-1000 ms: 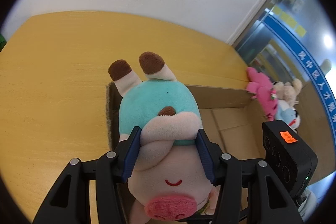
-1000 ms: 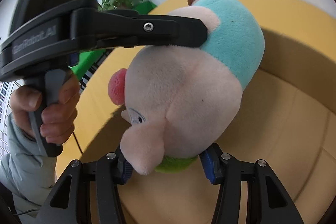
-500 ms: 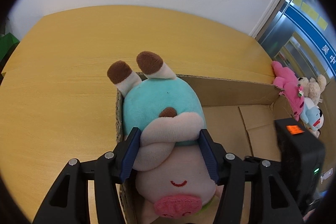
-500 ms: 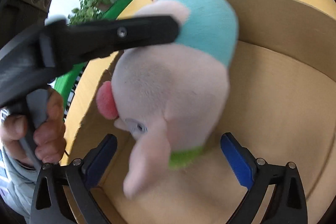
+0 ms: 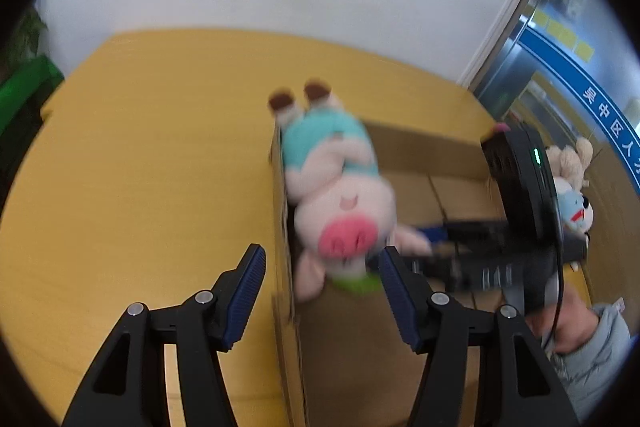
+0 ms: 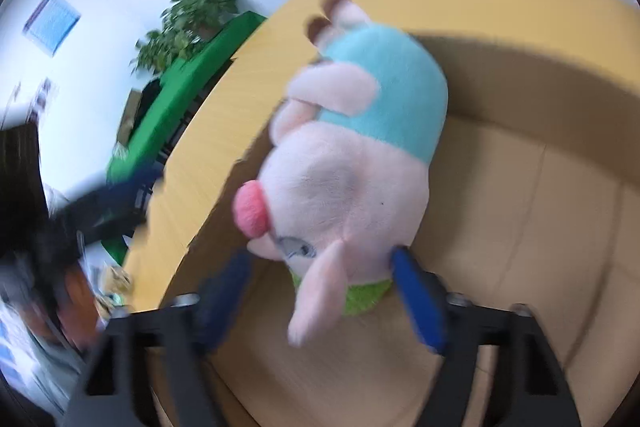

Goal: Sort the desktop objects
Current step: 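Withdraw the open left gripper from the cardboard box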

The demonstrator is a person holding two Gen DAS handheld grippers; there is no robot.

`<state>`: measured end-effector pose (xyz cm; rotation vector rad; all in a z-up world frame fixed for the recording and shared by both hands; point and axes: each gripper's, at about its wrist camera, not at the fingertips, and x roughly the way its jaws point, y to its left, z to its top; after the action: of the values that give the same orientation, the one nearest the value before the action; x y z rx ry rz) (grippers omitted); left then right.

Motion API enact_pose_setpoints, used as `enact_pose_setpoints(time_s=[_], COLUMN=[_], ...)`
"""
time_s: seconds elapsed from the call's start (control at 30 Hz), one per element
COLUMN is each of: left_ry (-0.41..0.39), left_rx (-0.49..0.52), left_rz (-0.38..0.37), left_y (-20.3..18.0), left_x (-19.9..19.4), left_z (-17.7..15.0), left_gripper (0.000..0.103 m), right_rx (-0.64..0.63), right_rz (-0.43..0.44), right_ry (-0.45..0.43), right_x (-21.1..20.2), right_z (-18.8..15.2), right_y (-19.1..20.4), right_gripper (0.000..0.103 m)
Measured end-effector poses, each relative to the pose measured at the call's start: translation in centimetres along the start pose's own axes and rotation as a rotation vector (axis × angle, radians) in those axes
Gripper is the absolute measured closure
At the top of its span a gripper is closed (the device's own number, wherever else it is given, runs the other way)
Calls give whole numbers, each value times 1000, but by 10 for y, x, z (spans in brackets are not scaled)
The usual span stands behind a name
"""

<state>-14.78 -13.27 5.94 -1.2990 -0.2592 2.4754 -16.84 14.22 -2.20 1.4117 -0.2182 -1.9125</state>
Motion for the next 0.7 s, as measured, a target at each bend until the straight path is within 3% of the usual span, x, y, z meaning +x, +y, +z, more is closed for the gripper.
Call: enact_pose_setpoints(time_s=[0.13,0.17,0.2,0.27,0.33,0.43,0.47,0.6,0.7], left_ry=[80,83,76,74,84,103,104,104,107], left_rx=[-16,-9,5,21,8,-14,-18,-8,-12], left_rz=[-48,-50,-26,-14,-15,-16,-15,1,4], left_y=[-5,-2,-6,-9,-9,-5,-5,-8,-8], left_x=[21,19,19,20,22,25,25,24,22], left_z=[-36,-45,-52,-59,-65,-70,-71,-72,-75], left_gripper=[44,44,44,44,44,44,44,44,44], right_rx=[108,122,134,136,135,127,111,14,-98], right_rz=[179,218,256,272,245,179,145,-24,-235], right_ry=[-17,-8,1,19,27,0,-20,-93,-167], right_x=[-1,29,28,30,27,-2,11,-61,-117], right_z=[-5,12,5,-5,-10,-21,-4,-39,-76], right_y=[-16,-12,-14,-15,-15,-17,-5,3,19], right_gripper=[36,36,36,36,30,6,4,1,0])
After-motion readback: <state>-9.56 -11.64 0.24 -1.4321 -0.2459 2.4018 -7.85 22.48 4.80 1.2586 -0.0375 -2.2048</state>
